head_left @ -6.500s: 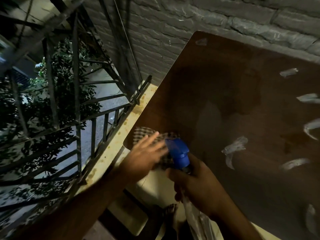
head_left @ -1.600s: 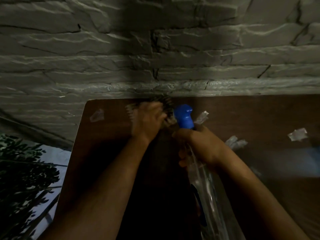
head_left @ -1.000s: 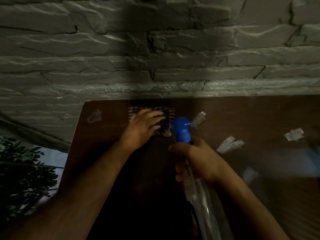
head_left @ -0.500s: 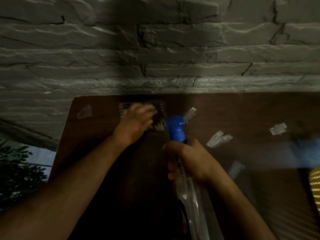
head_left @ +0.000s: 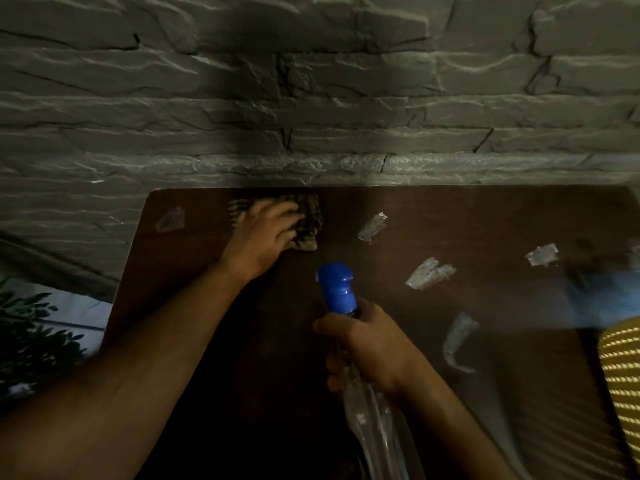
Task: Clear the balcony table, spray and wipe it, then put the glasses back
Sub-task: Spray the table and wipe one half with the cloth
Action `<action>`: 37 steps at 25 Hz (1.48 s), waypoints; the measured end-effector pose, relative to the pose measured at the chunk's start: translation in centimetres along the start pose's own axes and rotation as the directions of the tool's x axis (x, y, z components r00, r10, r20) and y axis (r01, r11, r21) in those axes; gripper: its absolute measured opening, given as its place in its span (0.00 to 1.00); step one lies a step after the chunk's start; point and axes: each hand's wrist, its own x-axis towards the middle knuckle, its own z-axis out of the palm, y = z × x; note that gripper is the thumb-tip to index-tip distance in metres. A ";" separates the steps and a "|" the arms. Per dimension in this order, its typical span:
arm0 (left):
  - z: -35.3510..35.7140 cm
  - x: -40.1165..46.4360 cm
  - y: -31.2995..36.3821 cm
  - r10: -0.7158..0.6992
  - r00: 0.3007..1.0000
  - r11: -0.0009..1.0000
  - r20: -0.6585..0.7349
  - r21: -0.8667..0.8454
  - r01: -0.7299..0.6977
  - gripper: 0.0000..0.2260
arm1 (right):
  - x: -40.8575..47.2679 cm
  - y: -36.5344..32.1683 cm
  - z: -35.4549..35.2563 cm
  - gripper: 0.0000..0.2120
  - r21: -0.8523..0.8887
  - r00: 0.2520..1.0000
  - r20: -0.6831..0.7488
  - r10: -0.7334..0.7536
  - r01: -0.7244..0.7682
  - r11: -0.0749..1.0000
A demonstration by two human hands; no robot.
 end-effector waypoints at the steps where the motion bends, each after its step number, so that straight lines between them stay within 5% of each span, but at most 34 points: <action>1: 0.3 -0.6 0.2 0.060 0.998 0.998 0.016 -0.029 -0.059 0.17 | -0.3 0.5 0.3 0.09 -0.009 1.000 -0.002 0.017 -0.017 1.000; 6: -0.2 -1.8 2.7 -0.047 0.999 0.997 0.005 -0.067 0.047 0.17 | -0.6 2.7 1.0 0.11 -0.029 0.997 -0.075 0.008 -0.010 1.000; 10: 0.9 -10.1 2.1 0.284 0.957 0.957 0.053 -0.080 -0.280 0.18 | -1.4 2.3 0.4 0.11 0.025 0.998 -0.024 -0.058 0.059 0.998; 14: -1.3 -4.2 -1.8 -0.075 0.997 0.996 -0.009 -0.041 0.075 0.16 | -1.7 2.3 0.3 0.11 0.015 0.996 -0.041 -0.079 0.080 0.997; 15: -0.6 -4.6 -0.2 -0.062 0.998 0.998 0.008 -0.029 0.062 0.17 | -1.8 2.2 0.4 0.10 0.007 0.994 -0.048 -0.096 0.096 0.995; 19: 1.8 -12.7 1.6 0.390 0.921 0.921 0.031 -0.032 -0.389 0.23 | -2.8 2.3 0.6 0.11 0.026 0.991 -0.007 -0.137 0.137 0.990; 24: -0.9 -5.9 1.5 -0.062 0.997 0.997 0.053 -0.051 0.064 0.16 | -2.4 3.0 1.3 0.13 0.008 0.994 -0.034 -0.109 0.109 0.994; 28: 0.5 -13.4 3.7 0.294 0.949 0.954 0.112 -0.103 -0.283 0.17 | -3.7 2.3 2.0 0.10 0.031 0.989 -0.038 -0.142 0.143 0.989; 33: -0.4 -7.8 2.6 -0.037 0.999 0.996 0.034 -0.079 0.040 0.16 | -3.9 2.9 1.9 0.07 0.019 0.989 -0.123 -0.081 0.084 0.996; 37: 1.6 -15.3 4.4 0.285 0.953 0.956 0.101 -0.096 -0.276 0.17 | -5.9 4.7 2.0 0.10 0.046 0.999 -0.040 -0.002 0.004 0.999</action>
